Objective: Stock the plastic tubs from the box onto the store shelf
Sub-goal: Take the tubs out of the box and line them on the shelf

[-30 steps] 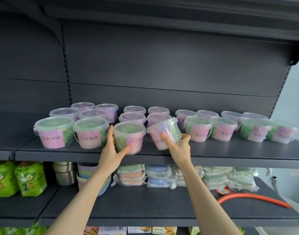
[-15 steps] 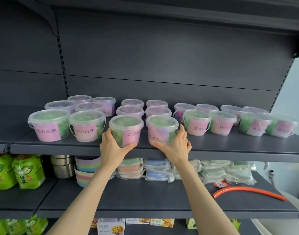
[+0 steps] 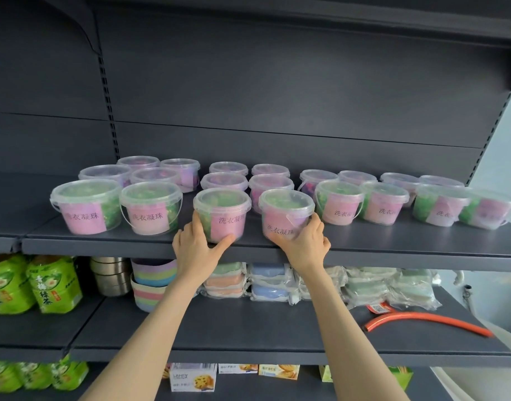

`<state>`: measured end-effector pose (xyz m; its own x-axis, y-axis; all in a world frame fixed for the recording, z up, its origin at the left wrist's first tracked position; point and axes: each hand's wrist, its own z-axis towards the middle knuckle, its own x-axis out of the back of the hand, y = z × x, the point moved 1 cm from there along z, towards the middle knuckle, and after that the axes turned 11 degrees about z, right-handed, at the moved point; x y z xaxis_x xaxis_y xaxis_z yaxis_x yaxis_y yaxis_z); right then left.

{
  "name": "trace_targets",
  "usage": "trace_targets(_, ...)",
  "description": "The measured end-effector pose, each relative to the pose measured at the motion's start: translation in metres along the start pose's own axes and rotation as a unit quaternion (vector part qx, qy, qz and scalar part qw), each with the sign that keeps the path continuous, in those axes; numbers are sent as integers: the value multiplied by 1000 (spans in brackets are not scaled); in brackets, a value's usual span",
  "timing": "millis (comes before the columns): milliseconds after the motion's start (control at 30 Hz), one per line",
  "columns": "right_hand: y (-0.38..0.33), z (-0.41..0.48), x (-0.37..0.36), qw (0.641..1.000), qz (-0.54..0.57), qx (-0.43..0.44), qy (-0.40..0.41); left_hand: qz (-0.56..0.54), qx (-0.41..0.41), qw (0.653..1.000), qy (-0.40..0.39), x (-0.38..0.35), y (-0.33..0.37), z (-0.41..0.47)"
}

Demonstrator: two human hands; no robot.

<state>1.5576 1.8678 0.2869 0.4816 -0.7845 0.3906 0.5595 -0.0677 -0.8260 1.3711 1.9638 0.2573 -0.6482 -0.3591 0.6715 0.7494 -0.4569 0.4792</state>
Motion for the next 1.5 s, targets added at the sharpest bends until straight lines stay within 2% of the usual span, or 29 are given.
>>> trace_targets(133, 9, 0, 7, 998, 39, 16, -44, 19, 12, 1000, 0, -2, 1, 2)
trace_targets(333, 10, -2, 5, 995, -6, 28, -95, 50, 9, 998, -24, -2, 2, 3)
trace_targets(733, 12, -14, 10, 995, -56, 32, -78, 130, 16, 989, -64, 3, 9, -13)
trace_targets(900, 16, -37, 17, 993, -44, 68, -80, 115, -7, 991, -70, 12, 11, -37)
trace_targets(1067, 28, -85, 21, 989, -30, 121, -74, 21, -37, 998, -43, 35, 4, -86)
trace_targets(1200, 52, -139, 5, 985, -29, 119, -120, 38, -63, 993, -91, 42, -17, -142)
trace_targets(1333, 82, -194, -23, 978, -39, 80, -188, 60, -39, 980, -184, 32, -60, -197)
trace_targets(1500, 131, -262, -78, 959, -61, -36, -276, 67, 31, 953, -295, 4, -136, -256)
